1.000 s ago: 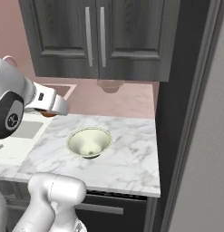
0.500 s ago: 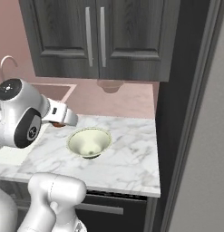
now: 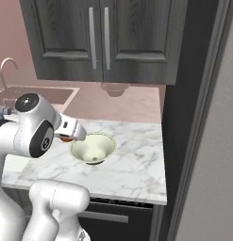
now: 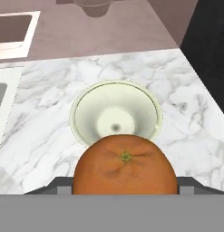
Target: Take the tangerine, steak, and orange from the freezer and place them in the bowl on the counter.
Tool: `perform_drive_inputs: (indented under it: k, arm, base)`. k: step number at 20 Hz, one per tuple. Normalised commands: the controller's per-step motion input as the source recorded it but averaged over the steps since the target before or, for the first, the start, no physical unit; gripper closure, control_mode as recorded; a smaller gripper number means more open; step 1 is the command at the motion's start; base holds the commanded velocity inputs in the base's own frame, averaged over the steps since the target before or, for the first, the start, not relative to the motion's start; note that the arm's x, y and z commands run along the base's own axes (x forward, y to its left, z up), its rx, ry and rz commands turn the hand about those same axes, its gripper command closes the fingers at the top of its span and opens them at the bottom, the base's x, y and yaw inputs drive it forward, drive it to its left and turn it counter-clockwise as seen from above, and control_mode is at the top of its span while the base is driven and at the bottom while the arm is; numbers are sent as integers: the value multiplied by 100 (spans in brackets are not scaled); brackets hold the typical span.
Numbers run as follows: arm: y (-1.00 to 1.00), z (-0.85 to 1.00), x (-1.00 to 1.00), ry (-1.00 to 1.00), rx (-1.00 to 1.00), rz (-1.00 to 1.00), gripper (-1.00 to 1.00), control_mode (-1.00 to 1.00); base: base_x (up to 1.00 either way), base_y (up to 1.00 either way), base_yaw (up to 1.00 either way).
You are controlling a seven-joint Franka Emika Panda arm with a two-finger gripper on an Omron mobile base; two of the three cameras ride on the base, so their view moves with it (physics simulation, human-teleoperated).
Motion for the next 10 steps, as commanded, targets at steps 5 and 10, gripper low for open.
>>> perform_drive_inputs:
  k: [5,10]
  arm:
    - [0,-24,35,15,1,0,100,-100]
    - [0,-39,46,2,0,0,100,-100]
  base:
    - [0,0,0]
    - [0,0,0]
